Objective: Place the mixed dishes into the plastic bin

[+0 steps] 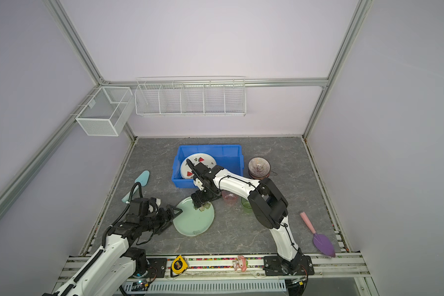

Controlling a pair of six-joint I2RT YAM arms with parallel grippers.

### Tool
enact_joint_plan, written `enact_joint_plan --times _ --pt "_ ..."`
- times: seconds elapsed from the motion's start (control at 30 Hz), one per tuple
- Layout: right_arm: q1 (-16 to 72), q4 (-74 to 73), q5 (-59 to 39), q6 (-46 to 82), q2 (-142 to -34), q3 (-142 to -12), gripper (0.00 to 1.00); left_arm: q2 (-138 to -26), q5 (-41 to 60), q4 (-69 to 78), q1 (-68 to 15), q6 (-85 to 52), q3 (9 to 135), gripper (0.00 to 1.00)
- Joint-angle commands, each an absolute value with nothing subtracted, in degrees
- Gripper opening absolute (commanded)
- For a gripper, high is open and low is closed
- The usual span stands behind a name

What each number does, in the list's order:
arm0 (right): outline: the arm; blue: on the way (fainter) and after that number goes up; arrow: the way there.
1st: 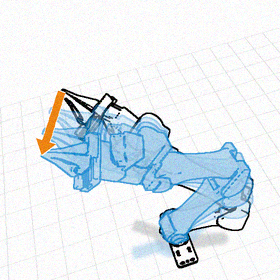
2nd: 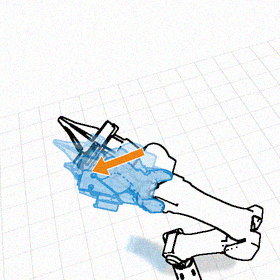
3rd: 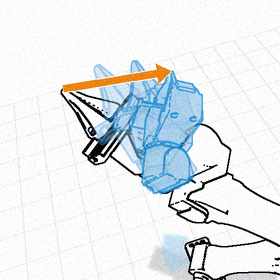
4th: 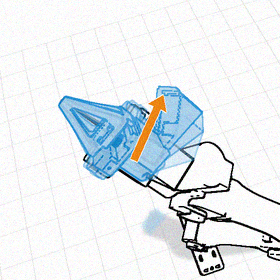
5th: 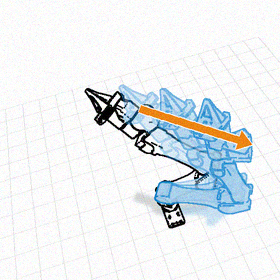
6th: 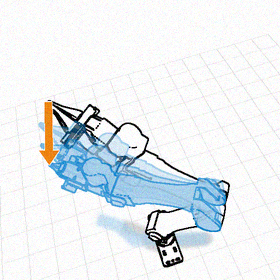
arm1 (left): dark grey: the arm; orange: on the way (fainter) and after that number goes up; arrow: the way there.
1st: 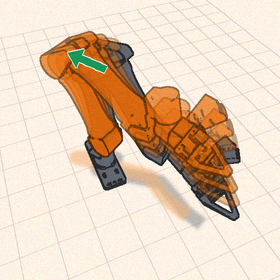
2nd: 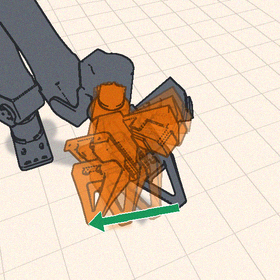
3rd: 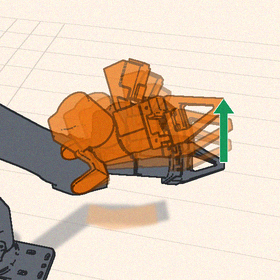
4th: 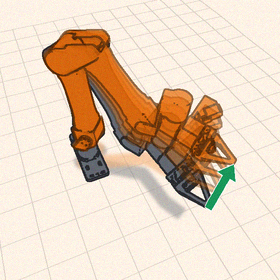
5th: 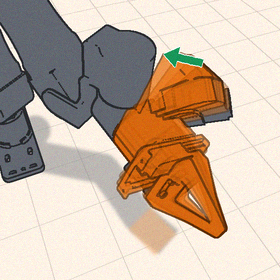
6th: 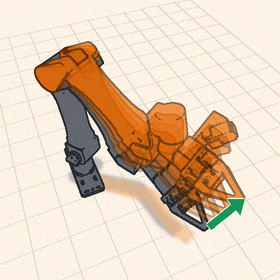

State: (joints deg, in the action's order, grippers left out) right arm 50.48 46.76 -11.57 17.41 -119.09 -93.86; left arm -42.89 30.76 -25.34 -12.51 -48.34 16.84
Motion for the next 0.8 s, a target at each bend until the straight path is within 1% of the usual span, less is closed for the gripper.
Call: enact_joint_plan --times 0.0,0.3,0.77 --pt "50.0 47.9 -11.5 17.9 -119.7 -94.7 0.92 -44.0 31.3 -23.1 -12.8 -47.5 16.2 0.92" --pt "50.1 47.6 -11.3 18.3 -120.4 -94.6 0.92 -48.3 30.9 -21.3 -12.8 -46.8 15.8 0.91" --pt "50.0 46.8 -14.1 19.0 -122.1 -94.5 0.91 -49.6 34.0 -15.7 -12.9 -48.0 15.0 0.90"
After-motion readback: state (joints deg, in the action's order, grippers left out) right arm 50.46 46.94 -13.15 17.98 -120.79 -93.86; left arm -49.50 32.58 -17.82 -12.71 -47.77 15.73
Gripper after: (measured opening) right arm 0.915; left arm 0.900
